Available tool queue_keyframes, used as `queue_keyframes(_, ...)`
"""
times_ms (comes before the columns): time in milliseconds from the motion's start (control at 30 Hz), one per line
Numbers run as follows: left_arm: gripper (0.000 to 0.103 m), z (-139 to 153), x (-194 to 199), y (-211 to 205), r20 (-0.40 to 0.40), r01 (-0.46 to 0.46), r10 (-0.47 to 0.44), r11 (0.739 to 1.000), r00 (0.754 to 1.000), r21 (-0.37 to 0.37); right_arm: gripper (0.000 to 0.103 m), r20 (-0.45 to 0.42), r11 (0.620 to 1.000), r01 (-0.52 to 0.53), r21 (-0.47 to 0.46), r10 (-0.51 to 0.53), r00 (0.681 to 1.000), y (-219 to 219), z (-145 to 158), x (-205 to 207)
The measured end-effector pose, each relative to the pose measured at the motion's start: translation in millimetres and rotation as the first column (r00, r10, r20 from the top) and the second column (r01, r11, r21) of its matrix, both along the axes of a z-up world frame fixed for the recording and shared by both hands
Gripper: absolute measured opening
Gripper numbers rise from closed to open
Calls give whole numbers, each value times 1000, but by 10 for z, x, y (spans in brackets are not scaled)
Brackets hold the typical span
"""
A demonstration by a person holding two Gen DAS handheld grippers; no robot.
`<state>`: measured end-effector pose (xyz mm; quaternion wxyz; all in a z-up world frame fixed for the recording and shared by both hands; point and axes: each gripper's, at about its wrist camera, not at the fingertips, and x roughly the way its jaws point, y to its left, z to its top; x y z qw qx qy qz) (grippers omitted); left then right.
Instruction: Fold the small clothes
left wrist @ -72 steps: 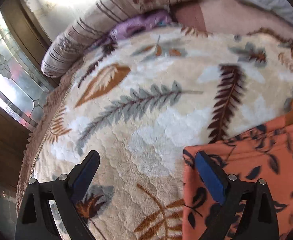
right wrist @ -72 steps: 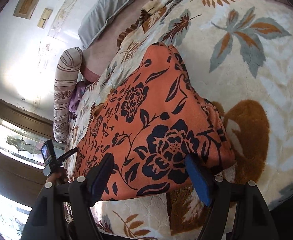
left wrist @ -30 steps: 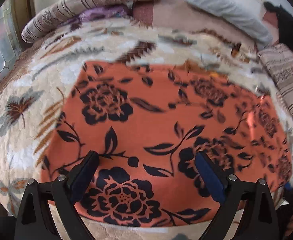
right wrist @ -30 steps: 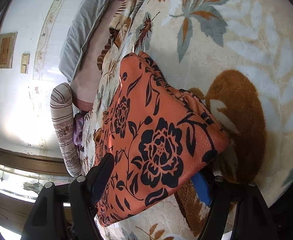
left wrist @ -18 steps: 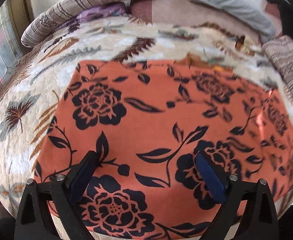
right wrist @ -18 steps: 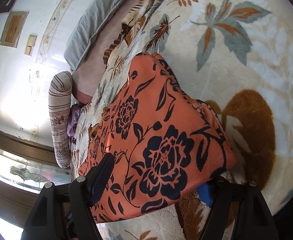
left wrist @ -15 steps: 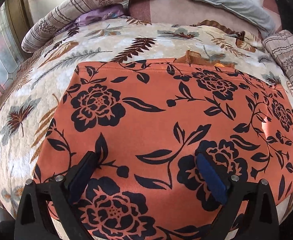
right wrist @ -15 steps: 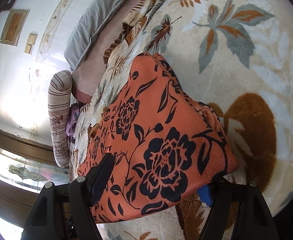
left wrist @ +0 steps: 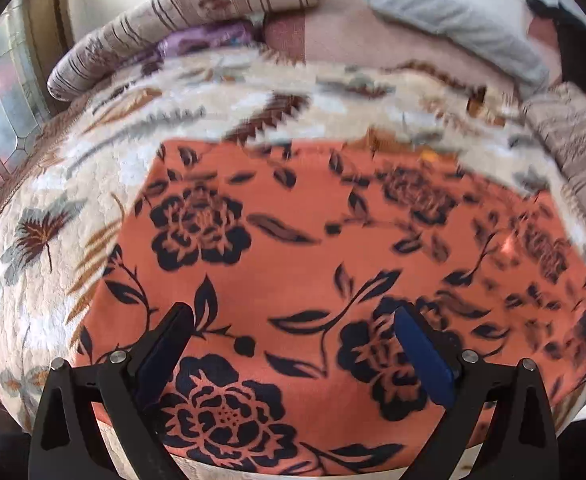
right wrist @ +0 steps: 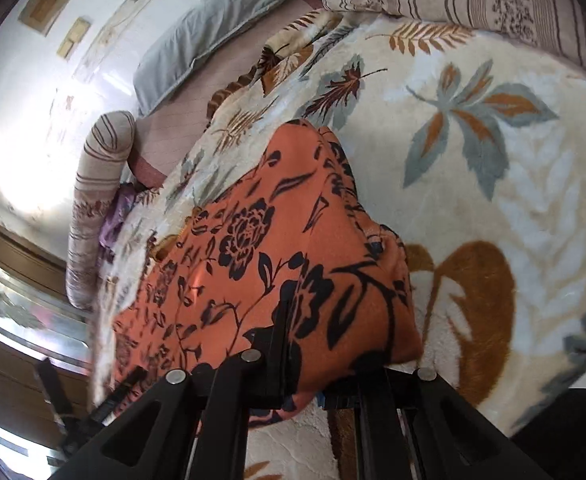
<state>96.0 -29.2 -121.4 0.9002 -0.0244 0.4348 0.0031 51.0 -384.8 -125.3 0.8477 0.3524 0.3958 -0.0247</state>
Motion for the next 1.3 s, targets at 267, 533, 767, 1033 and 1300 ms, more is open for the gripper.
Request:
queue_keyframes(267, 102, -310, 54, -238, -40, 67, -63, 992, 997, 106, 76, -18, 999, 51, 18, -51, 999, -458, 75, -328)
queue_keyframes(533, 103, -322, 57, -231, -36, 73, -70, 993, 997, 98, 76, -5, 989, -151, 12, 151, 989, -820, 145, 1000)
queue_keyframes(767, 103, -326, 57, -207, -33, 84, -82, 992, 996, 90, 12, -141, 956, -293, -25, 287, 948, -567, -77, 1874)
queue_keyframes(1033, 103, -164, 41, -128, -49, 71, -67, 995, 997, 69, 16, -151, 975, -137, -178, 111, 982, -592, -47, 1655)
queue_keyframes(1300, 103, -254, -101, 47, -97, 44, -39, 998, 994, 51, 51, 19, 957, -282, -70, 284, 959, -44, 509, 933)
